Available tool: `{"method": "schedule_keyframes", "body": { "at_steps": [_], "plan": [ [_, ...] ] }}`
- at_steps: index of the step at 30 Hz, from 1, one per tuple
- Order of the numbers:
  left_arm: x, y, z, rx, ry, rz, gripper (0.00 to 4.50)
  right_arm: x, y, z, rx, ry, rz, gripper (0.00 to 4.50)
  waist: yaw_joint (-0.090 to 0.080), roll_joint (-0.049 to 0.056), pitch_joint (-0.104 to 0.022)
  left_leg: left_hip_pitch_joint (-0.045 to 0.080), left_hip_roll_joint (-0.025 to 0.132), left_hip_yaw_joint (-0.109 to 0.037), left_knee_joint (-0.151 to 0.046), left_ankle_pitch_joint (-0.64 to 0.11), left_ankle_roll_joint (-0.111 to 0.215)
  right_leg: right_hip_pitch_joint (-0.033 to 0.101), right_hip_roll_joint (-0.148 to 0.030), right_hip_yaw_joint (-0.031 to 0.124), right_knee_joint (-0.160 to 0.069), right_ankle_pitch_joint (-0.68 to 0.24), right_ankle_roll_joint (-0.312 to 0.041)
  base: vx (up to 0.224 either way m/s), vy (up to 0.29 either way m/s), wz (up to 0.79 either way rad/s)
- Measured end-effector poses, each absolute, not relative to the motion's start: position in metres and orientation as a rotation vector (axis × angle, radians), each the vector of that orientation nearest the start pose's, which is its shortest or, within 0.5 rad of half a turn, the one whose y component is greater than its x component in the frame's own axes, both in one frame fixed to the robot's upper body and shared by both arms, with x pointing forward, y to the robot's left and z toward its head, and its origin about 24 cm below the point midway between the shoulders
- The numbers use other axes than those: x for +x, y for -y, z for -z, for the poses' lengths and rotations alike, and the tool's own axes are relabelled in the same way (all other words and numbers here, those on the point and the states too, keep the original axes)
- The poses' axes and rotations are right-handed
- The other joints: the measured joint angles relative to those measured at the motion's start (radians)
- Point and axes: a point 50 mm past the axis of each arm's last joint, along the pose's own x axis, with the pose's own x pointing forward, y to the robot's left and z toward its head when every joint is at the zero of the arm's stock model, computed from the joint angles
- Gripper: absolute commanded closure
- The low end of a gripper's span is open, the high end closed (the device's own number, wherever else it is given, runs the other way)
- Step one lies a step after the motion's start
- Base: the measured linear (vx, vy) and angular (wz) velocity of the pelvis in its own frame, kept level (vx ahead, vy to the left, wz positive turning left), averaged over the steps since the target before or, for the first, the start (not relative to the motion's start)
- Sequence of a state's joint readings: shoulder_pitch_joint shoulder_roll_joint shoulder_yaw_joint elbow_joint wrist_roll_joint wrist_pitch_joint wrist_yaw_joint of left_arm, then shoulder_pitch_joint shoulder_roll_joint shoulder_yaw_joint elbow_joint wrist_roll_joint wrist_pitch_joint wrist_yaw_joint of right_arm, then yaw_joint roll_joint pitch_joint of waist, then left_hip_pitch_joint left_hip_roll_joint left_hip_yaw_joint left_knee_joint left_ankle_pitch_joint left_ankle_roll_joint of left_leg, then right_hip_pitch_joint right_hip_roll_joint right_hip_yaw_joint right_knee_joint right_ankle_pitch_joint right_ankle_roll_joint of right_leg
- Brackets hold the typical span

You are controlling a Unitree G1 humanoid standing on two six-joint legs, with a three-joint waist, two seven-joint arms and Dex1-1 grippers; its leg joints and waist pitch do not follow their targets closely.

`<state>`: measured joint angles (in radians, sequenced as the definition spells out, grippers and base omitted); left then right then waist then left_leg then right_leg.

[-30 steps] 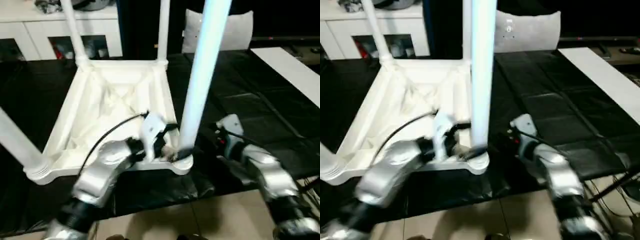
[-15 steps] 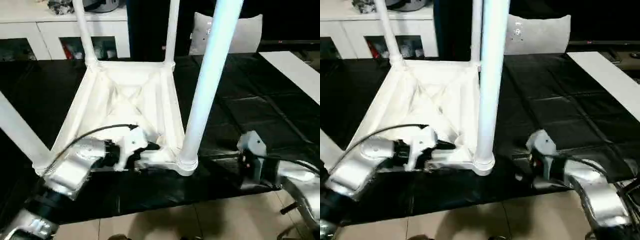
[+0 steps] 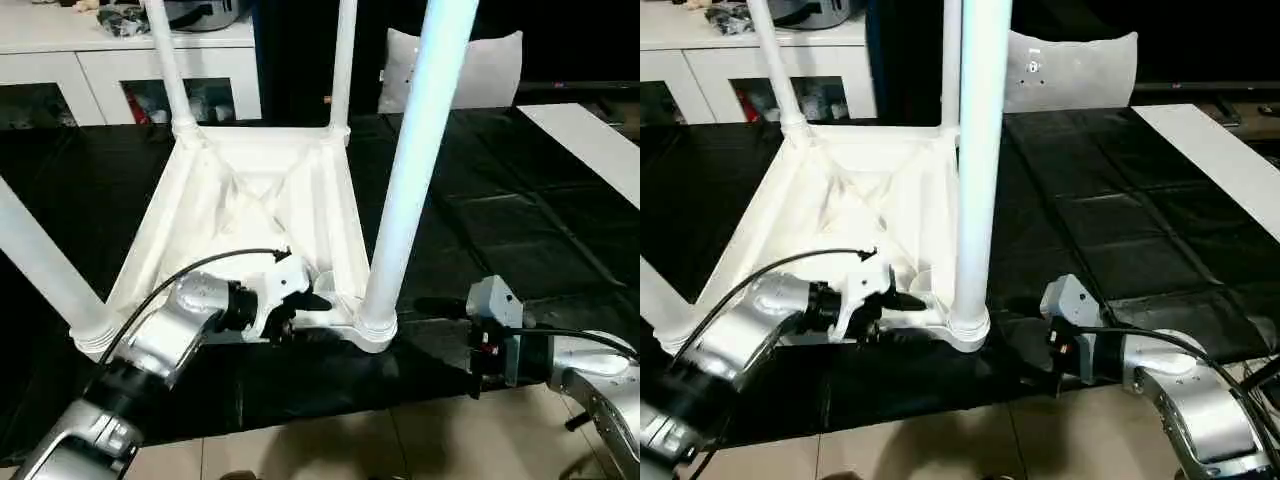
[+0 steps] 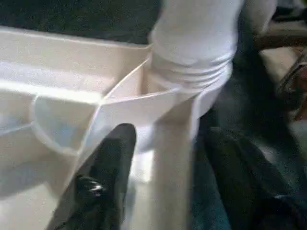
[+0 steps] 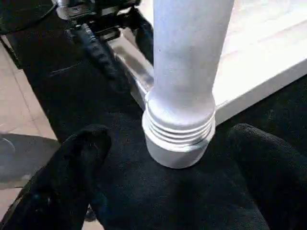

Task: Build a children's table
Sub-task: Rotate leg to tighten

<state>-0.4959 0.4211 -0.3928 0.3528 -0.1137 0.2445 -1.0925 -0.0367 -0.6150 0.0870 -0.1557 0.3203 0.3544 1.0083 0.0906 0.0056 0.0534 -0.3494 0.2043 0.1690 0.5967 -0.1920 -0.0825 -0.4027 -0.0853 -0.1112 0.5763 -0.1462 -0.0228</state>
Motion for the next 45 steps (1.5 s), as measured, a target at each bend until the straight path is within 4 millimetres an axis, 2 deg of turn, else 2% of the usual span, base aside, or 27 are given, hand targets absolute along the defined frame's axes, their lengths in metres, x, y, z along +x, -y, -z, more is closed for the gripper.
{"method": "schedule_keyframes", "body": {
  "at_steps": [3, 23, 29, 33, 45],
  "plan": [
    [0.298, -0.118, -0.049, 0.347, -0.461, 1.33, 2.4, 0.229, 0.19, -0.067, -0.18, -0.363, -1.08, 0.0, 0.002, 0.0, 0.0, 0.0, 0.0, -0.001, 0.0, 0.0, 0.0, 0.001, 0.0, -0.002, 0.0, 0.0, 0.0, 0.0, 0.0, 0.0],
    [0.296, -0.119, -0.048, 0.365, -0.498, 1.407, 3.78, 0.233, 0.188, -0.069, -0.181, -0.357, -1.061, 0.0, -0.002, 0.003, -0.002, 0.0, 0.0, -0.002, 0.0, 0.0, 0.0, 0.002, -0.004, -0.008, 0.0, 0.0, 0.0, 0.0, 0.0, 0.0],
    [0.294, -0.121, -0.049, 0.399, -0.501, 1.435, 4.39, 0.233, 0.188, -0.068, -0.178, -0.36, -1.054, 0.0, -0.002, 0.003, -0.002, 0.0, 0.0, -0.002, 0.0, 0.0, 0.0, 0.003, -0.004, -0.008, 0.0, 0.0, 0.0, 0.0, 0.0, 0.0],
    [0.294, -0.122, -0.05, 0.459, -0.481, 1.452, 4.39, 0.234, 0.187, -0.069, -0.177, -0.358, -1.054, 0.0, -0.003, 0.003, -0.002, 0.0, 0.0, -0.002, -0.001, 0.0, 0.0, 0.003, -0.004, -0.008, 0.0, 0.0, 0.0, 0.0, 0.0, 0.0],
    [0.291, -0.125, -0.049, 0.402, -0.478, 1.456, 4.39, 0.244, 0.182, -0.072, -0.175, -0.303, -1.069, 0.0, -0.004, 0.006, -0.003, -0.001, 0.0, -0.001, -0.006, 0.0, 0.0, 0.002, -0.004, -0.008, 0.0, 0.0, 0.0, 0.0, 0.0, 0.0]
  ]
}}
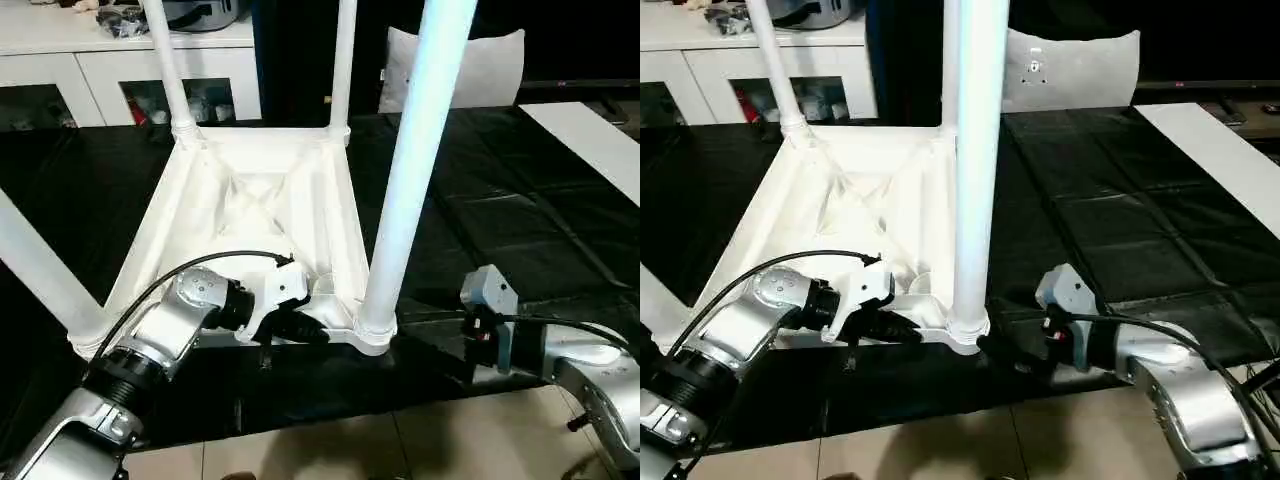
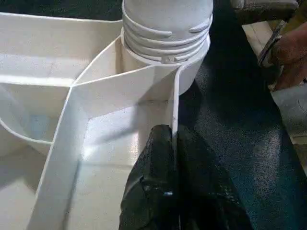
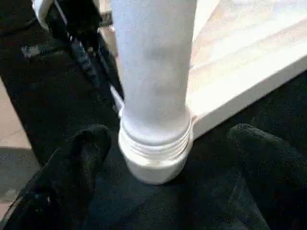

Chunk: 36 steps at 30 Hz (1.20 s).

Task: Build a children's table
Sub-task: Rotate leg to tighten

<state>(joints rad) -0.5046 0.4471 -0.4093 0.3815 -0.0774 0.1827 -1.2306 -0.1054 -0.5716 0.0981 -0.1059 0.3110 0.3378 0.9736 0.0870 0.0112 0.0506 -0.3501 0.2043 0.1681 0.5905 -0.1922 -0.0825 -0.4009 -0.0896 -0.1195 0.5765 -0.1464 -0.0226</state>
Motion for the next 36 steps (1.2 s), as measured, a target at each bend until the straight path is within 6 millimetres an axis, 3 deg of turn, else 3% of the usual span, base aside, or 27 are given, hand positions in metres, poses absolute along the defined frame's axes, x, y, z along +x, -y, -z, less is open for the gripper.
{"method": "schedule_keyframes", "body": {
  "at_steps": [4, 5, 8, 18, 21, 30, 32, 36],
  "plan": [
    [0.285, -0.13, -0.049, 0.411, -0.476, 1.488, 4.39, 0.25, 0.177, -0.074, -0.165, -0.275, -1.147, 0.0, 0.003, 0.002, 0.0, 0.0, 0.0, 0.0, -0.001, 0.0, 0.0, -0.001, 0.0, 0.0, 0.0, -0.001, 0.001, 0.0, 0.0, 0.0],
    [0.285, -0.131, -0.049, 0.411, -0.477, 1.494, 4.5, 0.251, 0.176, -0.074, -0.158, -0.277, -1.172, 0.3, 0.004, 0.002, -0.001, 0.0, 0.0, 0.0, -0.001, 0.0, 0.0, 0.0, 0.0, 0.0, 0.0, -0.001, 0.001, 0.0, 0.0, 0.0],
    [0.285, -0.13, -0.049, 0.414, -0.475, 1.501, 4.5, 0.255, 0.172, -0.076, -0.133, -0.267, -1.234, 0.38, 0.005, 0.002, -0.001, 0.0, 0.0, 0.0, -0.001, 0.0, 0.0, -0.001, 0.0, 0.0, 0.0, -0.001, 0.0, 0.0, 0.0, 0.0],
    [0.284, -0.13, -0.049, 0.414, -0.476, 1.509, 4.5, 0.267, 0.164, -0.074, -0.096, -0.3, -1.39, 1.29, 0.009, 0.002, -0.001, 0.0, 0.0, 0.001, -0.001, 0.0, 0.0, -0.001, 0.0, 0.0, 0.001, -0.001, 0.0, 0.0, 0.0, 0.0],
    [0.284, -0.13, -0.049, 0.414, -0.477, 1.511, 4.5, 0.268, 0.164, -0.072, -0.089, -0.31, -1.405, 1.66, 0.011, 0.002, -0.001, 0.0, 0.0, 0.001, -0.001, 0.0, 0.0, -0.001, 0.0, 0.001, 0.001, -0.001, 0.0, 0.0, 0.0, 0.0],
    [0.284, -0.132, -0.049, 0.414, -0.485, 1.522, 4.5, 0.273, 0.164, -0.071, -0.082, -0.321, -1.43, 2.15, 0.014, 0.002, -0.001, 0.0, 0.0, 0.001, -0.001, 0.0, 0.0, -0.001, 0.0, 0.001, 0.002, 0.0, 0.0, 0.0, 0.0, 0.0],
    [0.284, -0.132, -0.049, 0.412, -0.488, 1.521, 4.5, 0.274, 0.163, -0.07, -0.077, -0.322, -1.432, 2.47, 0.014, 0.002, -0.001, 0.0, 0.0, 0.001, 0.0, 0.0, 0.0, -0.001, 0.0, 0.001, 0.002, 0.0, -0.001, 0.0, 0.0, 0.0],
    [0.284, -0.131, -0.049, 0.39, -0.509, 1.505, 4.5, 0.274, 0.163, -0.07, -0.073, -0.325, -1.43, 2.57, 0.014, 0.002, -0.001, 0.0, 0.0, 0.001, -0.001, 0.0, 0.0, 0.0, 0.0, 0.001, 0.002, 0.0, 0.0, 0.0, 0.0, 0.0]
  ]
}}
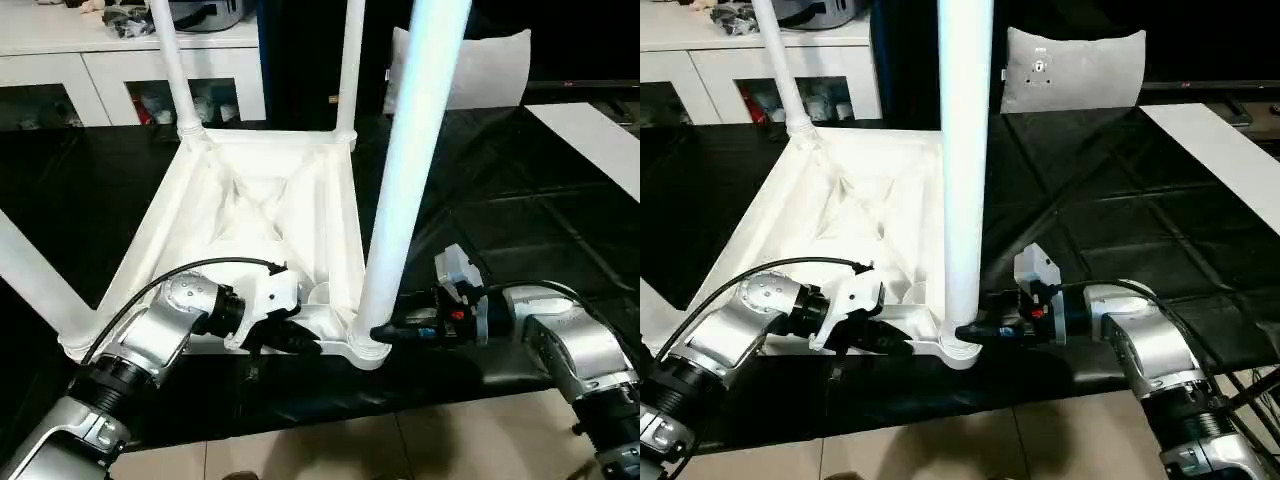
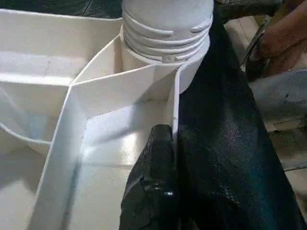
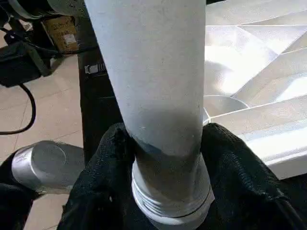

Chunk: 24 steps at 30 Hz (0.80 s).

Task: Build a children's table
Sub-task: Rotate leg to tighten

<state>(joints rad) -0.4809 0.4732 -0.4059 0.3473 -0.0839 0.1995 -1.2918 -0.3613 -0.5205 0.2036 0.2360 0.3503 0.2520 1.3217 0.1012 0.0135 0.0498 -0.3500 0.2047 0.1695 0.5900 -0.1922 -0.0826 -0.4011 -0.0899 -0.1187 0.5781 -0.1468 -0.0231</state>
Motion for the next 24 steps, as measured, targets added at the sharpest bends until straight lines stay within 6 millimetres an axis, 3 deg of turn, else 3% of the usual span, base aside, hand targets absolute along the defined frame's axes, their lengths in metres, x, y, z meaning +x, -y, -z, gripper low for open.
{"method": "schedule_keyframes", "body": {
  "at_steps": [5, 9, 12, 13, 14, 15, 16, 17, 18, 19, 20, 21, 22, 23, 24],
  "plan": [
    [0.288, -0.127, -0.047, 0.353, -0.528, 1.42, 4.5, 0.275, 0.154, -0.065, -0.06, -0.323, -1.325, 2.62, -0.008, 0.001, 0.0, 0.003, 0.0, 0.0, 0.0, 0.0, 0.0, 0.004, 0.0, 0.0, 0.0, 0.0, 0.0, 0.0, 0.0, 0.0],
    [0.298, -0.12, -0.045, 0.315, -0.531, 1.226, 4.5, 0.289, 0.14, -0.059, -0.007, -0.296, -1.062, 2.62, -0.044, 0.002, 0.0, 0.008, 0.0, -0.001, 0.004, 0.0, 0.0, 0.005, -0.001, -0.006, -0.003, 0.0, 0.0, 0.0, 0.0, 0.0],
    [0.306, -0.106, -0.045, 0.288, -0.532, 1.083, 4.5, 0.304, 0.127, -0.057, 0.045, -0.283, -0.846, 2.63, -0.075, 0.011, 0.003, 0.01, 0.002, -0.008, 0.007, 0.0, 0.0, 0.012, -0.003, -0.031, -0.024, 0.0, 0.0, 0.0, 0.0, 0.0],
    [0.309, -0.1, -0.046, 0.281, -0.53, 1.032, 4.5, 0.31, 0.122, -0.057, 0.053, -0.284, -0.774, 2.63, -0.088, 0.022, 0.007, 0.008, 0.007, -0.022, 0.008, 0.0, 0.0, 0.023, -0.004, -0.053, -0.044, 0.0, 0.0, 0.0, 0.0, 0.0],
    [0.311, -0.097, -0.045, 0.273, -0.53, 1.005, 4.5, 0.314, 0.119, -0.057, 0.057, -0.282, -0.732, 2.64, -0.096, 0.028, 0.01, 0.008, 0.013, -0.028, 0.007, 0.0, 0.0, 0.031, -0.003, -0.064, -0.056, 0.0, 0.0, -0.062, 0.037, -0.11],
    [0.313, -0.092, -0.045, 0.265, -0.527, 0.976, 4.5, 0.317, 0.115, -0.057, 0.067, -0.281, -0.686, 2.64, -0.1, 0.031, 0.013, 0.005, 0.015, -0.028, 0.006, 0.0, 0.0, 0.034, -0.002, -0.063, -0.051, -0.001, 0.0, -0.068, -0.004, -0.01],
    [0.316, -0.087, -0.045, 0.263, -0.526, 0.946, 4.5, 0.321, 0.113, -0.056, 0.081, -0.279, -0.629, 2.64, -0.099, 0.03, 0.016, 0.01, 0.013, -0.026, 0.009, 0.0, 0.0, 0.032, -0.003, -0.049, -0.02, -0.014, -0.002, -0.068, -0.004, -0.01],
    [0.318, -0.083, -0.044, 0.264, -0.526, 0.925, 4.5, 0.323, 0.111, -0.055, 0.089, -0.279, -0.593, 2.64, -0.091, 0.021, 0.02, 0.023, 0.007, -0.014, 0.008, 0.0, 0.0, 0.026, -0.003, -0.026, 0.006, -0.022, -0.008, 0.0, 0.0, 0.0],
    [0.319, -0.081, -0.044, 0.265, -0.523, 0.905, 4.5, 0.325, 0.108, -0.054, 0.096, -0.274, -0.564, 2.64, -0.092, 0.005, 0.025, 0.041, -0.006, -0.01, 0.013, -0.002, -0.002, 0.015, -0.003, -0.011, 0.015, -0.022, -0.005, 0.038, -0.06, 0.04],
    [0.32, -0.077, -0.044, 0.265, -0.514, 0.89, 4.5, 0.327, 0.108, -0.055, 0.099, -0.264, -0.539, 2.64, -0.087, -0.002, 0.03, 0.039, -0.01, -0.005, 0.039, -0.033, -0.001, 0.008, -0.006, -0.023, 0.014, -0.02, -0.002, 0.038, -0.06, 0.04],
    [0.322, -0.077, -0.046, 0.269, -0.502, 0.884, 4.5, 0.33, 0.106, -0.058, 0.102, -0.254, -0.529, 2.29, -0.079, 0.01, 0.027, 0.03, -0.012, -0.013, 0.05, -0.056, 0.014, 0.008, -0.016, -0.045, 0.008, -0.02, -0.002, 0.079, 0.011, -0.33],
    [0.323, -0.075, -0.048, 0.271, -0.49, 0.887, 4.5, 0.331, 0.106, -0.059, 0.105, -0.241, -0.521, 2.08, -0.077, 0.026, 0.027, 0.017, -0.007, -0.032, 0.044, -0.058, 0.017, 0.013, -0.023, -0.087, -0.012, -0.02, -0.002, 0.096, 0.092, -0.44],
    [0.323, -0.073, -0.049, 0.275, -0.484, 0.89, 4.5, 0.331, 0.107, -0.06, 0.117, -0.23, -0.509, 1.94, -0.082, 0.042, 0.027, 0.001, 0.013, -0.049, 0.043, -0.056, 0.014, 0.025, -0.021, -0.126, -0.04, -0.024, 0.004, 0.096, 0.092, -0.44],
    [0.323, -0.072, -0.05, 0.282, -0.479, 0.891, 4.5, 0.331, 0.108, -0.061, 0.129, -0.224, -0.505, 1.94, -0.075, 0.044, 0.028, 0.002, 0.019, -0.057, 0.038, -0.051, 0.001, 0.02, -0.015, -0.107, -0.011, -0.038, 0.014, 0.042, 0.024, -0.2],
    [0.323, -0.071, -0.051, 0.292, -0.473, 0.897, 4.5, 0.329, 0.11, -0.06, 0.139, -0.219, -0.507, 1.91, -0.076, 0.035, 0.029, 0.007, 0.016, -0.052, 0.042, -0.043, -0.012, 0.016, -0.013, -0.08, 0.013, -0.036, 0.011, 0.071, -0.028, 0.03]
  ]
}}
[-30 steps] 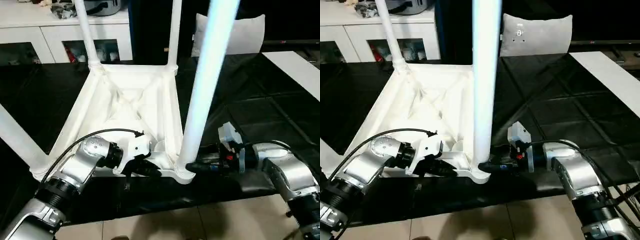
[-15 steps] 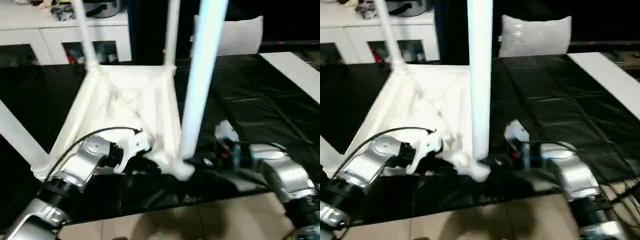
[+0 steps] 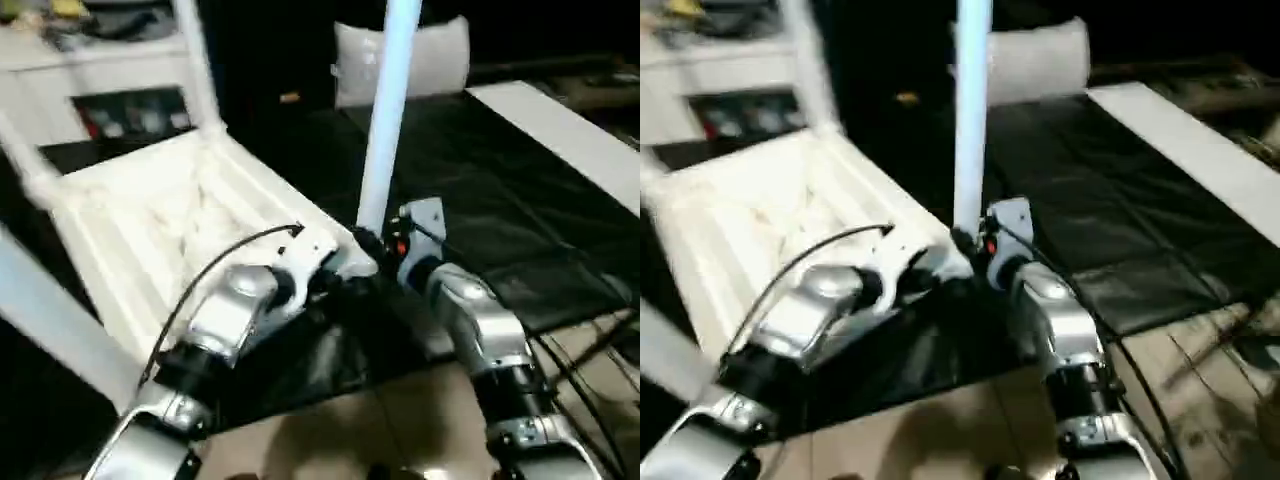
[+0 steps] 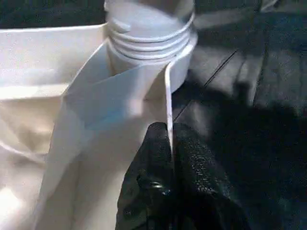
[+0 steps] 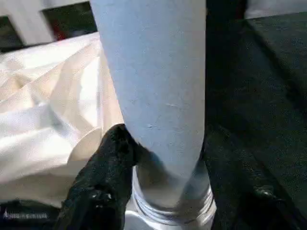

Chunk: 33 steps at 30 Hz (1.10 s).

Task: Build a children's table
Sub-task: Rotate leg to tighten

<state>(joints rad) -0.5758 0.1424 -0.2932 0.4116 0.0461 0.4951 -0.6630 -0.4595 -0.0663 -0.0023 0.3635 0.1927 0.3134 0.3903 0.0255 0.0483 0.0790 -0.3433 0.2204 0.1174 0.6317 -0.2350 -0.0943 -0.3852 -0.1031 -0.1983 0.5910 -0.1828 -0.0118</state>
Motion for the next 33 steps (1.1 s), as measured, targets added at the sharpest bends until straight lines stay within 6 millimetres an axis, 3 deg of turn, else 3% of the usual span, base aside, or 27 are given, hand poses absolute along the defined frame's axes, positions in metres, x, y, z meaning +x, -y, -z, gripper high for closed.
{"method": "schedule_keyframes", "body": {
  "at_steps": [1, 2, 3, 4, 7, 10, 12, 15, 21, 26, 27, 33],
  "plan": [
    [0.321, -0.07, -0.05, 0.299, -0.475, 0.91, 4.5, 0.326, 0.113, -0.056, 0.143, -0.23, -0.51, 1.78, 0.007, -0.019, 0.001, 0.023, -0.023, 0.008, 0.002, -0.001, -0.001, -0.002, -0.001, 0.036, 0.012, 0.023, -0.021, 0.071, -0.028, 0.03],
    [0.32, -0.07, -0.049, 0.305, -0.474, 0.918, 4.5, 0.324, 0.117, -0.053, 0.139, -0.235, -0.513, 1.78, 0.011, -0.02, 0.001, 0.031, -0.039, 0.013, -0.001, -0.002, -0.001, -0.003, -0.006, 0.044, 0.017, 0.026, -0.021, 0.092, -0.019, 0.16],
    [0.32, -0.071, -0.05, 0.309, -0.465, 0.929, 4.5, 0.322, 0.122, -0.053, 0.127, -0.228, -0.522, 1.54, 0.024, -0.02, 0.0, 0.028, -0.042, 0.014, -0.006, -0.003, 0.0, -0.007, -0.009, 0.045, 0.018, 0.025, -0.019, 0.077, -0.02, 0.0],
    [0.32, -0.071, -0.052, 0.313, -0.447, 0.946, 4.5, 0.32, 0.128, -0.055, 0.112, -0.216, -0.541, 1.49, 0.038, -0.018, -0.002, 0.012, -0.046, 0.011, -0.014, -0.002, 0.0, -0.017, -0.01, 0.044, 0.014, 0.025, -0.019, 0.077, -0.02, 0.0],
    [0.32, -0.074, -0.056, 0.327, -0.433, 0.987, 4.5, 0.314, 0.141, -0.055, 0.084, -0.203, -0.599, 1.26, 0.054, -0.016, -0.008, 0.001, -0.041, 0.008, -0.029, 0.018, 0.004, -0.024, -0.006, 0.046, 0.003, 0.03, -0.019, 0.072, -0.005, 0.05],
    [0.32, -0.083, -0.06, 0.357, -0.408, 1.027, 4.5, 0.309, 0.147, -0.059, 0.065, -0.18, -0.684, 0.99, 0.064, -0.015, -0.01, -0.013, -0.041, 0.008, -0.029, 0.016, 0.007, -0.037, -0.006, 0.046, 0.004, 0.033, -0.025, 0.02, 0.004, 0.01],
    [0.319, -0.087, -0.061, 0.367, -0.403, 1.054, 4.5, 0.307, 0.153, -0.061, 0.036, -0.181, -0.727, 0.91, 0.069, -0.015, -0.01, -0.016, -0.041, 0.01, -0.028, 0.016, 0.009, -0.039, -0.006, 0.045, 0.004, 0.031, -0.027, 0.0, 0.0, 0.0],
    [0.317, -0.097, -0.06, 0.379, -0.408, 1.103, 4.5, 0.304, 0.166, -0.069, -0.04, -0.163, -0.79, 0.63, 0.075, -0.015, -0.01, -0.016, -0.04, 0.012, -0.028, 0.015, 0.009, -0.04, -0.006, 0.045, 0.004, 0.031, -0.027, 0.0, 0.0, 0.0],
    [0.304, -0.121, -0.058, 0.436, -0.444, 1.284, 4.5, 0.295, 0.177, -0.078, -0.118, -0.178, -1.004, 0.63, 0.093, -0.015, -0.01, -0.008, -0.036, 0.017, -0.026, 0.016, 0.009, -0.032, -0.006, 0.045, 0.004, 0.029, -0.023, 0.0, 0.0, 0.0],
    [0.296, -0.128, -0.058, 0.49, -0.462, 1.432, 4.5, 0.284, 0.168, -0.079, -0.145, -0.199, -1.223, 0.63, 0.112, -0.019, -0.012, -0.005, -0.029, 0.028, -0.024, 0.016, 0.008, -0.028, -0.006, 0.046, 0.003, 0.029, -0.023, 0.0, 0.0, 0.0],
    [0.294, -0.128, -0.058, 0.491, -0.465, 1.461, 4.5, 0.282, 0.167, -0.078, -0.141, -0.214, -1.266, 0.9, 0.116, -0.02, -0.012, -0.006, -0.029, 0.029, -0.024, 0.016, 0.008, -0.028, -0.007, 0.046, 0.003, 0.029, -0.023, 0.0, 0.0, 0.0],
    [0.288, -0.128, -0.059, 0.518, -0.487, 1.596, 4.5, 0.273, 0.158, -0.072, -0.114, -0.28, -1.44, 1.22, 0.133, -0.022, -0.014, -0.006, -0.028, 0.03, -0.023, 0.016, 0.009, -0.028, -0.007, 0.046, 0.004, 0.029, -0.024, 0.0, 0.0, 0.0]
  ]
}}
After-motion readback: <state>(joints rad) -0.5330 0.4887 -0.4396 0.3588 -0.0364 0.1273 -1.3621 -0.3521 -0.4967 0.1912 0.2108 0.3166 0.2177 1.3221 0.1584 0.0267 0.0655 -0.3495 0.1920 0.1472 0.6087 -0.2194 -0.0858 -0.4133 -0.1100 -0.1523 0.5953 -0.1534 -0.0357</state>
